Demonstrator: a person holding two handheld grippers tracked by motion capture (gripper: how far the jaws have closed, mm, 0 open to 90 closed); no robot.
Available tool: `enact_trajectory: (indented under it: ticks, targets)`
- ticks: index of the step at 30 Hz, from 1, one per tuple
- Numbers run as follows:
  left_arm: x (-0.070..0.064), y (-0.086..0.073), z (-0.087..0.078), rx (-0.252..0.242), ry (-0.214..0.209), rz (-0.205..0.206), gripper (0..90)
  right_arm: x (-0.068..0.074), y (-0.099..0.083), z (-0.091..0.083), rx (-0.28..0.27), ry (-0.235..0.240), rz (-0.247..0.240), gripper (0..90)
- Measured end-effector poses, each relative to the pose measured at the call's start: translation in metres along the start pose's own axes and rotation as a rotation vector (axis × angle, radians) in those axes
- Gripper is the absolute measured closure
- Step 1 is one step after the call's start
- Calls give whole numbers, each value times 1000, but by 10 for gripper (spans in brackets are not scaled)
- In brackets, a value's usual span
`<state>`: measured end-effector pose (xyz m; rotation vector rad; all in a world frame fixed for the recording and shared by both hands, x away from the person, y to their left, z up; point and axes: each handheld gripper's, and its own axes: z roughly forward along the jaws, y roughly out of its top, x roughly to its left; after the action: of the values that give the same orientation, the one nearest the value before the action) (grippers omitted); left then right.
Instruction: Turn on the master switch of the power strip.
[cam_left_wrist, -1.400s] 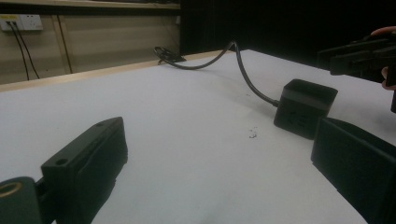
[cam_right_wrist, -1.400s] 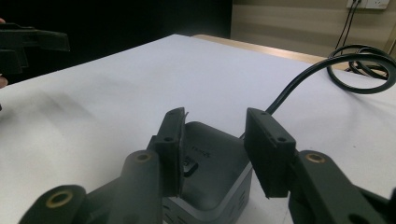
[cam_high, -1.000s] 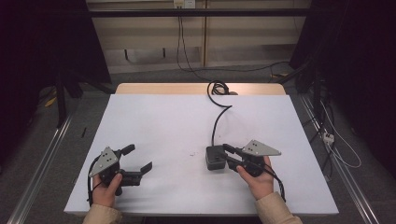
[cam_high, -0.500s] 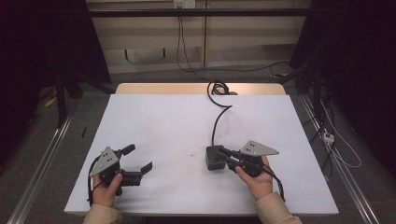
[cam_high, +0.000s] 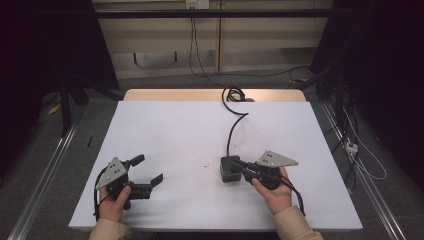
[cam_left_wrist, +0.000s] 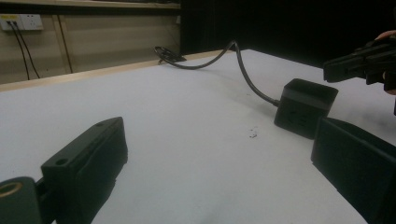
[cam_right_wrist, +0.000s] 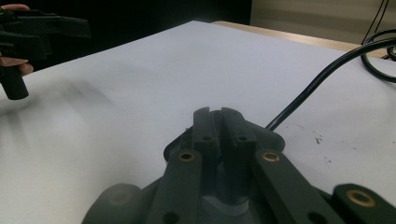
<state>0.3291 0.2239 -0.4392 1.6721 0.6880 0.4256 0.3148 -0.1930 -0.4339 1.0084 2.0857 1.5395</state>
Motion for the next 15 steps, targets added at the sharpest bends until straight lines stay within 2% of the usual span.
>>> enact_trajectory:
  ticks: [15]
  targets:
    - [0, 0, 0, 0, -1, 2, 33, 3, 1, 5, 5, 11, -19, 899]
